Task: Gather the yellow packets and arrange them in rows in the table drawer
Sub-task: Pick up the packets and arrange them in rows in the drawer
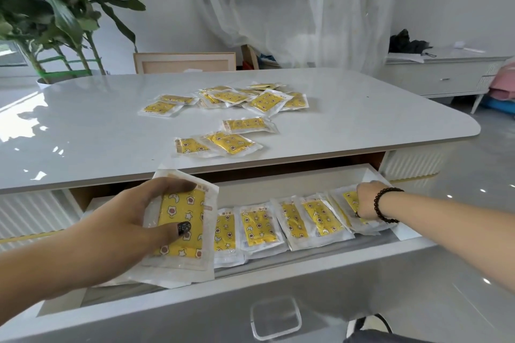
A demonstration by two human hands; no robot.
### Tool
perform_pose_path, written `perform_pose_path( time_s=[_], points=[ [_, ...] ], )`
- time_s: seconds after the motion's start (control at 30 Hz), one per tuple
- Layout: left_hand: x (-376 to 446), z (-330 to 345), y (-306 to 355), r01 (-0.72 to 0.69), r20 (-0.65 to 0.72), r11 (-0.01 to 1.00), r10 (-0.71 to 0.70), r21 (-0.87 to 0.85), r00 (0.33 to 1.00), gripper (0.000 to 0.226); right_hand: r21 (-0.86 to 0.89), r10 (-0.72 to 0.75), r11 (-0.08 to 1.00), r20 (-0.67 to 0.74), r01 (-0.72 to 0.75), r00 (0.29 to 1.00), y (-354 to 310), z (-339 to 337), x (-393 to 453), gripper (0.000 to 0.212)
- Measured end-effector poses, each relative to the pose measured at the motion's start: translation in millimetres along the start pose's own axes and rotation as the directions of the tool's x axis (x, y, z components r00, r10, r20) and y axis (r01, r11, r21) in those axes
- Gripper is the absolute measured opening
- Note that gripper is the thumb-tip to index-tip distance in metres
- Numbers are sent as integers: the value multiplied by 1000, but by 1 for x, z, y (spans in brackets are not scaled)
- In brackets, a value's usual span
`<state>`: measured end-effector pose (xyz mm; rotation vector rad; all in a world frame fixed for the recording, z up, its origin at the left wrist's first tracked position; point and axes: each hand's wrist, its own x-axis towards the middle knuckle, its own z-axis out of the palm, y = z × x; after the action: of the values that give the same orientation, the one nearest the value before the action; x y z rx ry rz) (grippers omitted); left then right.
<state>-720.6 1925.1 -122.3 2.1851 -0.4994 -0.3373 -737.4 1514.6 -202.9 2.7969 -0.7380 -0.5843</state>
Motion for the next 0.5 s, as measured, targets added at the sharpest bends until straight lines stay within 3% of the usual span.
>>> perform_pose_path(
  time_s=[0.1, 0.27, 0.5],
  points=[
    [0, 0, -2, -7, -7, 1000, 7, 11, 1000, 51, 94, 10, 995, 125, -22, 992, 4, 3, -1, 23],
    [1, -2, -5, -2, -4, 1000, 2, 21, 1000, 54, 201, 2, 979, 174, -38, 985, 5, 2, -3, 28],
    [-2, -1, 3, 30, 13, 997, -29, -72, 999, 72, 39, -43, 998, 89, 40, 995, 0, -3, -12, 19]
  ],
)
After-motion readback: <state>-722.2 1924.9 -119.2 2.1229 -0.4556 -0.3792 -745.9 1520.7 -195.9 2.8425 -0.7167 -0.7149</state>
